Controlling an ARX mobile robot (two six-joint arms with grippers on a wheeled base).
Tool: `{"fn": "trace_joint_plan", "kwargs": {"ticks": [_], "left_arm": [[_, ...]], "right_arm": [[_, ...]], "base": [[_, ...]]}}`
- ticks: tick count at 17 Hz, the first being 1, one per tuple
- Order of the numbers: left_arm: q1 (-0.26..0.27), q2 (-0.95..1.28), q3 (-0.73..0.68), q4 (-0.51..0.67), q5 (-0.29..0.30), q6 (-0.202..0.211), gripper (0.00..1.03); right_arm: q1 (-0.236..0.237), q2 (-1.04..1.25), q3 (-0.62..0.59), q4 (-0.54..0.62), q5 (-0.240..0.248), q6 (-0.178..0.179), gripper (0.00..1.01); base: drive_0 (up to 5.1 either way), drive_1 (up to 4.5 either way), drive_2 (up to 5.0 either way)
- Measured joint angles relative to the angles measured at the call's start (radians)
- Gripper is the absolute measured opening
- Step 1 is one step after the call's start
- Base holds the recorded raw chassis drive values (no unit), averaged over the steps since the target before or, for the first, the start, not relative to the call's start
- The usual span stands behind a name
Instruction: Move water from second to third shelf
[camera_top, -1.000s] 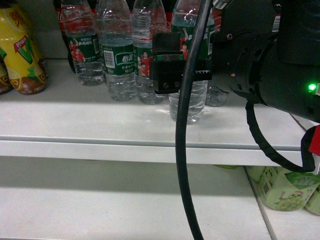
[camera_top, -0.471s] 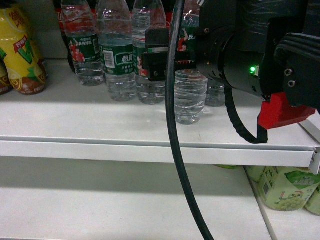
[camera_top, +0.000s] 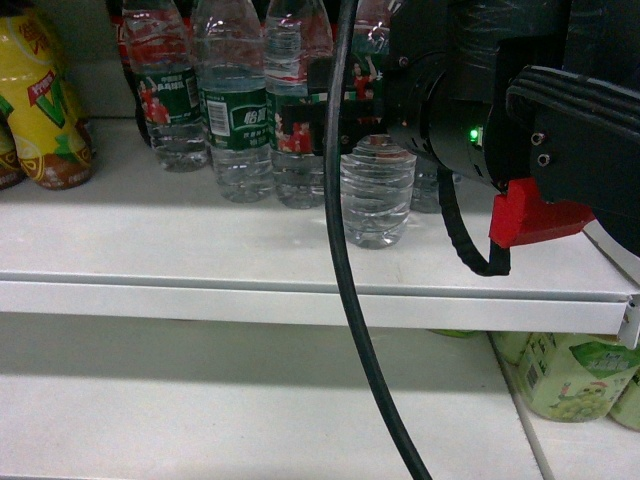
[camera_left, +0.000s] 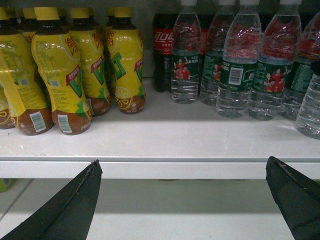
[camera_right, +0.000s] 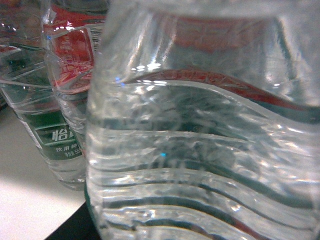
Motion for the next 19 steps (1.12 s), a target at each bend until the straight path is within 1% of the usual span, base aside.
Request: {"fn": "trace_joint_plan", "kwargs": {"ticks": [2,3,4,6,8,10,13,16,19], "left_arm": [[0.0,0.0,0.0,0.0,0.0,0.0,0.98],[0.0,0.0,0.0,0.0,0.0,0.0,0.98],[0.0,0.0,0.0,0.0,0.0,0.0,0.98],[0.0,0.0,0.0,0.0,0.0,0.0,0.98],[0.0,0.0,0.0,0.0,0.0,0.0,0.98],[0.0,0.0,0.0,0.0,0.0,0.0,0.98],[0.0,0.0,0.0,0.0,0.0,0.0,0.98],[0.0,0.0,0.0,0.0,0.0,0.0,0.98],[0.0,0.0,0.0,0.0,0.0,0.0,0.98]], "right_arm": [[0.006,-0.002,0.0,-0.002,0.009,0.002,0.54],[0.006,-0.008,0.0,-0.014,0.011,0.004,0.49],[0.006,-0.021,-0.005,-0.031,0.011,0.014,0.46],[0.012,-0.061,-0.05,-0.037,0.01,0.025,0.44],[0.014,-0.13,-0.122,-0.049,-0.008,0.031,0.44],[0.019,-0.225,-0.222,-0.057,-0.032,0.035,0.44],[0.017,-0.398,-0.39,-0.076,-0.05,0.034,0.43],[-0.026,-0.593,-0.517,-0.124,-0.072,0.027,0.43],[-0.097,-0.8,-0.604,-0.238,-0.075,0.026,0.43]], "base": [[0.0,0.0,0.0],[0.0,0.0,0.0],[0.0,0.0,0.0],[0.0,0.0,0.0],[0.0,0.0,0.0],[0.0,0.0,0.0],[0.0,0.0,0.0],[0.0,0.0,0.0],[0.0,0.0,0.0]]}}
